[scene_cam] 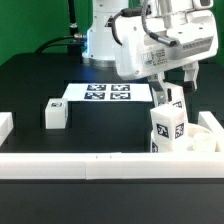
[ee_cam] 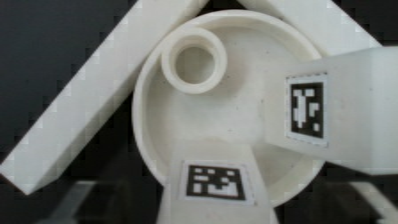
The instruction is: Assemble stool
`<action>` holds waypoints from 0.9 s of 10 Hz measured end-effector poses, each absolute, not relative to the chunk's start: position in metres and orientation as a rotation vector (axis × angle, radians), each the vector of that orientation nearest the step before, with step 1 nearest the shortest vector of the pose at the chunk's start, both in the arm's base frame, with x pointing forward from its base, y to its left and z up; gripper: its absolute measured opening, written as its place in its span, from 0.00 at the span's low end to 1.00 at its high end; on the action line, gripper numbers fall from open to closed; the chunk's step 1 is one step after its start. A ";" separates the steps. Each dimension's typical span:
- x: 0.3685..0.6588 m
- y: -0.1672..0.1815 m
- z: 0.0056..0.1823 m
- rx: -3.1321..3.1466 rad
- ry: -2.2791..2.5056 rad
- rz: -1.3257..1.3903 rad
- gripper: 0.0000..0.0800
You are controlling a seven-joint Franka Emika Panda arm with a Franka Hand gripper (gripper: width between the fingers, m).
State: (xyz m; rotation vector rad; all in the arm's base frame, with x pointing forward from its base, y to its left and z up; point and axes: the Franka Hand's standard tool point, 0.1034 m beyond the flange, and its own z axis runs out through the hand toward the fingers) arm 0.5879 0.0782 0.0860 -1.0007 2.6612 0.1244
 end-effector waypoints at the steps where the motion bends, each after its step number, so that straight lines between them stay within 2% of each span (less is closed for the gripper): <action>1: 0.591 0.076 0.093 -1.120 2.599 0.107 0.75; 2: 0.594 0.076 0.102 -1.127 2.580 0.112 0.75; 3: 0.596 0.076 0.109 -1.169 2.547 0.102 0.80; 7: 0.595 0.075 0.105 -1.720 2.229 -0.004 0.81; 9: 0.593 0.077 0.106 -2.190 1.879 -0.023 0.81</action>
Offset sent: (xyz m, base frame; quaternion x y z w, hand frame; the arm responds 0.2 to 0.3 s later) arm 0.0000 0.0000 0.0000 0.0000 0.0000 -0.2667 0.9638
